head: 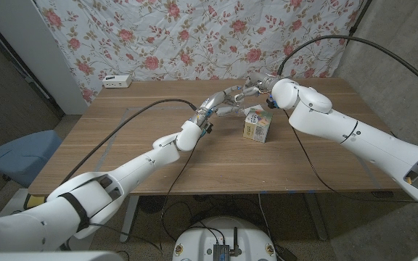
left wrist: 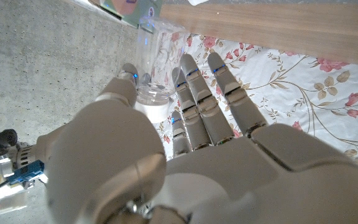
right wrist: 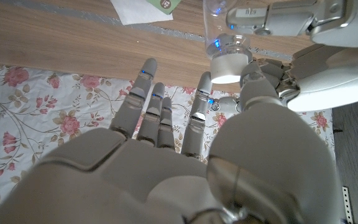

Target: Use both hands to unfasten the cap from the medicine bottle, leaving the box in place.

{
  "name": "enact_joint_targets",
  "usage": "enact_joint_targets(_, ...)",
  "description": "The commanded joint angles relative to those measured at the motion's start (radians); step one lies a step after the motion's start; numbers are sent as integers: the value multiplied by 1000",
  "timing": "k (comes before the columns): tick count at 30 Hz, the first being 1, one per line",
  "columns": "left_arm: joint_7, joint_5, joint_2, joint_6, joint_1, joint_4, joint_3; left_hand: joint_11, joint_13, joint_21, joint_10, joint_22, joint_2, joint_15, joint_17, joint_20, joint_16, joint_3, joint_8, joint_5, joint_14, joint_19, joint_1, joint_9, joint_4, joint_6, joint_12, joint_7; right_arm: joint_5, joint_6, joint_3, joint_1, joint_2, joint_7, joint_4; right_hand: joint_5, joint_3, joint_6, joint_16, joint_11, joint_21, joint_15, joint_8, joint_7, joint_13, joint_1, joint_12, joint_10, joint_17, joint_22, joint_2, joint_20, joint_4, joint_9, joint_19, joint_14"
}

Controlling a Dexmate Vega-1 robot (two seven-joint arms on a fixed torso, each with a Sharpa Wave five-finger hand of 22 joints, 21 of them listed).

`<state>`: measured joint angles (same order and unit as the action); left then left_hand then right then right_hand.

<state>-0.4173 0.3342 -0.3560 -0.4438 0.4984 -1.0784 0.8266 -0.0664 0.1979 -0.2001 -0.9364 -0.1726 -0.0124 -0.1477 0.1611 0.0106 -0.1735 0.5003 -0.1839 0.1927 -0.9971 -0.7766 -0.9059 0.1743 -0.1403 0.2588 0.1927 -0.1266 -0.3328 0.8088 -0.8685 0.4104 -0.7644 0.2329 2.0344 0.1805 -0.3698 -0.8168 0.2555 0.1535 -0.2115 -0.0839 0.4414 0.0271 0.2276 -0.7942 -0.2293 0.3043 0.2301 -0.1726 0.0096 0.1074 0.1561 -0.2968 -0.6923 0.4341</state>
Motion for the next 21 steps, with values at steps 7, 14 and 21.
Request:
enact_joint_targets(7, -1, -1, 5, -10, -9, 16, 4, -59, 1, 0, -65, -3, 7, -47, 1, -4, -1, 8, -2, 7, -4, 1, -5, 3, -2, 3, 5, -3, 0, -7, 10, 3, -1, -4, -1, 1, -9, -17, 6, -5, -2, -4, 11, 5, 1, -6, 0, 10, 5, -3, 4, -2, 0, -2, -13, 8)
enact_joint_targets(14, -2, -2, 8, -11, -11, 20, 5, -57, 1, 0, -67, -3, 8, -50, 1, -4, -1, 9, -2, 7, -2, 1, -4, 3, -1, 2, 5, -2, 2, -6, 16, 6, -2, -6, 1, 0, -9, -14, 5, -5, -1, -4, 11, 6, 1, -6, 2, 11, 5, -3, 3, -2, 0, -1, -13, 8)
enact_joint_targets(21, -1, -3, 9, -12, -14, 24, 7, -58, 1, 0, -65, -3, 7, -48, 1, -3, -1, 10, -2, 7, -2, 1, -4, 3, -1, 2, 4, -3, 5, -1, 19, 10, -2, -11, 0, 0, -11, -12, 4, -4, 0, -4, 11, 6, 1, -7, 3, 11, 5, -3, 3, -2, 0, 0, -13, 8)
